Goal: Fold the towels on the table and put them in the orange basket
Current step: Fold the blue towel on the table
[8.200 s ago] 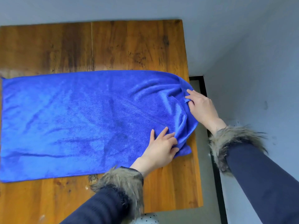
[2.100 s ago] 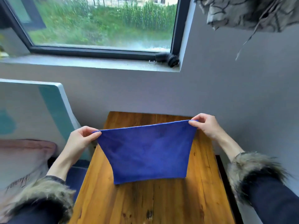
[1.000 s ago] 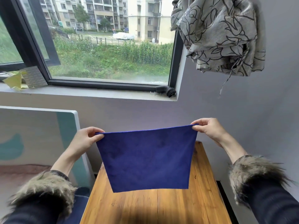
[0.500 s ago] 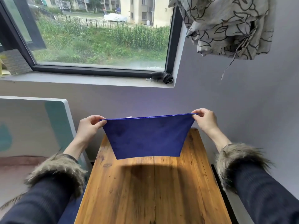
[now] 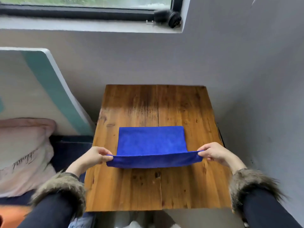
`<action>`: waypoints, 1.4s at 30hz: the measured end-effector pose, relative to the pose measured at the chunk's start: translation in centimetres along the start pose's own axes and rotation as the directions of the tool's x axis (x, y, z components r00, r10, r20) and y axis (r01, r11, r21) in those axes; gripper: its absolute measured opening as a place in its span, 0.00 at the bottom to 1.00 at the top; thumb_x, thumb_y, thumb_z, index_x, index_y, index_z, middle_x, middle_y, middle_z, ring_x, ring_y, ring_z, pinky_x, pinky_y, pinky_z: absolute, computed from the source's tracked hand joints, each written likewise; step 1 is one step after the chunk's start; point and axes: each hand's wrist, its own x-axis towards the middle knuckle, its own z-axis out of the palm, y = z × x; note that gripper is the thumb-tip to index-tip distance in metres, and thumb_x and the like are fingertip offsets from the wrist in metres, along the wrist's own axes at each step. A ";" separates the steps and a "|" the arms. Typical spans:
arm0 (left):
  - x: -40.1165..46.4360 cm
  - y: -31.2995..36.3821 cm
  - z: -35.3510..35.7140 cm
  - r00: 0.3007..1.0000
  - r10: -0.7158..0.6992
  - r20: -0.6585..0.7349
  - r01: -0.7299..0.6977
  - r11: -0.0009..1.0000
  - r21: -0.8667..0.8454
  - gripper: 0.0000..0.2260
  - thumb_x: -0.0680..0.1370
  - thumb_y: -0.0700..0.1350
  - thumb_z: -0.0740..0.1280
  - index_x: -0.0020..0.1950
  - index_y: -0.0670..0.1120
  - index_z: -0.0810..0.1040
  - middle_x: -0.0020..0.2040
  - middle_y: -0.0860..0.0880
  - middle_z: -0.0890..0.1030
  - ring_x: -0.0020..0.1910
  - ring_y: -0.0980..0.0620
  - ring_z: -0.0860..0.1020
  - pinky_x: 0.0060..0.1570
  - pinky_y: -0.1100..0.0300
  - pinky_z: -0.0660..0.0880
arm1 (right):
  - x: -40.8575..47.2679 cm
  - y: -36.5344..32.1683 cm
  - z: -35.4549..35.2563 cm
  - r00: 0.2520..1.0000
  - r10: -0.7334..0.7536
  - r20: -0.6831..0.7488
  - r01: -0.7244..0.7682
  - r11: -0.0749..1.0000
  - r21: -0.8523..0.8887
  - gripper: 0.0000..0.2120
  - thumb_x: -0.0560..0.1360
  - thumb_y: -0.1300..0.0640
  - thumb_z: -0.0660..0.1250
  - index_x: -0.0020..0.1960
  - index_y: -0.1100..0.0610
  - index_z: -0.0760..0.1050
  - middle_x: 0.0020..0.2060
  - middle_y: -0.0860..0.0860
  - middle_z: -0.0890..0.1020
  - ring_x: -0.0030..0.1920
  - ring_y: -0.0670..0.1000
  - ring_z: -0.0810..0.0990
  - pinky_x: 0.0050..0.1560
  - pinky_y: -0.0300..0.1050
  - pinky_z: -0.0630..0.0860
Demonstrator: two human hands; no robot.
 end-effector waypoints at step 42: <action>15.6 -1.1 4.6 0.937 -0.077 -0.341 0.026 0.988 -0.151 0.02 0.76 0.41 0.67 0.44 0.47 0.78 0.44 0.50 0.79 0.44 0.55 0.75 0.41 0.68 0.69 | 16.5 2.2 5.1 0.941 0.039 -0.335 0.068 0.951 0.300 0.04 0.77 0.64 0.63 0.47 0.57 0.76 0.40 0.50 0.77 0.40 0.45 0.74 0.35 0.27 0.70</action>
